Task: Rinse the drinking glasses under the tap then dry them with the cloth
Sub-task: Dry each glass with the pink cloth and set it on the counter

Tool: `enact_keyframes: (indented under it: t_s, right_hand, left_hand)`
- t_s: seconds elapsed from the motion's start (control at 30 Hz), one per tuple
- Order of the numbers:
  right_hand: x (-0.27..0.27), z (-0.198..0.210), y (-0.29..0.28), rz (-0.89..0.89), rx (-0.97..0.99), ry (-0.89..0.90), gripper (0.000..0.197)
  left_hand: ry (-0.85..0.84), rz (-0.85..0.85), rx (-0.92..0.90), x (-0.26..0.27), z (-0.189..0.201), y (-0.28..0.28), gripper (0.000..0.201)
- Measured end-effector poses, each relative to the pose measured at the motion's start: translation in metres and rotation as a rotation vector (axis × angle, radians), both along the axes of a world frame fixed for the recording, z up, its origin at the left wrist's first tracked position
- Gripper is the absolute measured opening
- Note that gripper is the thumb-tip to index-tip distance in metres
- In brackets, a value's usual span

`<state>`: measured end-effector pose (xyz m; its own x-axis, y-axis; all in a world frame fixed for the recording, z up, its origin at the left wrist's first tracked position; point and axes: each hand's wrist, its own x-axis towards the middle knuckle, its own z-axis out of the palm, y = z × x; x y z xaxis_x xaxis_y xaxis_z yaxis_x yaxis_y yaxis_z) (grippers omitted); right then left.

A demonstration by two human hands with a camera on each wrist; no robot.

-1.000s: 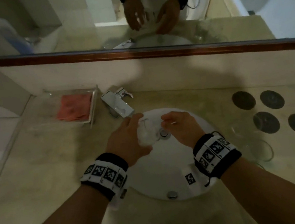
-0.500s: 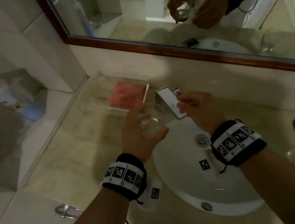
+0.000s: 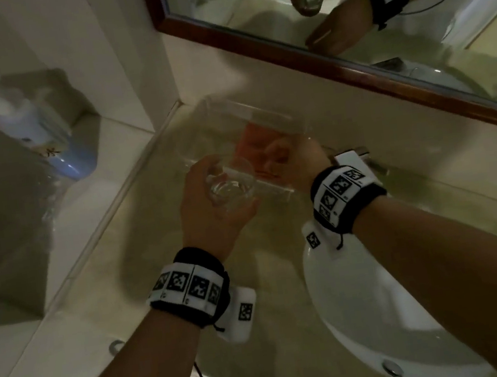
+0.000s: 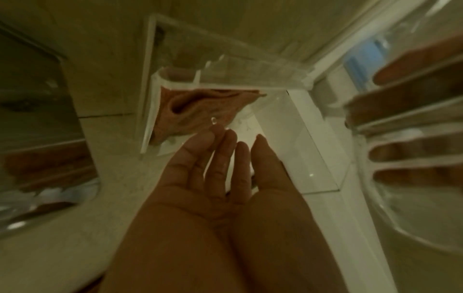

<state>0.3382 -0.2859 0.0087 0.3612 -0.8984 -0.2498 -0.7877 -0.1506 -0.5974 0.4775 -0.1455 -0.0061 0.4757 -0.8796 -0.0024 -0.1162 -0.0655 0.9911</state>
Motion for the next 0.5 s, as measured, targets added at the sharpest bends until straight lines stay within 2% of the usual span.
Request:
enact_keyframes:
  t_s: [0.23,0.33,0.43,0.5]
  right_hand:
    - [0.021,-0.035,-0.014,0.093,-0.071,0.231,0.026]
    - [0.026,-0.042,-0.016,0.075,-0.078,0.278,0.019]
    - [0.028,-0.041,-0.017,0.040,-0.051,0.262,0.009]
    - [0.026,-0.039,-0.017,-0.040,-0.040,0.171,0.011]
  left_hand:
    - [-0.021,0.000,0.033,0.026,-0.009,-0.006,0.078]
    - [-0.031,0.002,0.052,0.031,-0.009,-0.007,0.080]
    - [-0.015,-0.003,0.062,0.034,-0.010,-0.006,0.081]
    - [0.011,0.000,0.063,0.033,-0.009,-0.007,0.081]
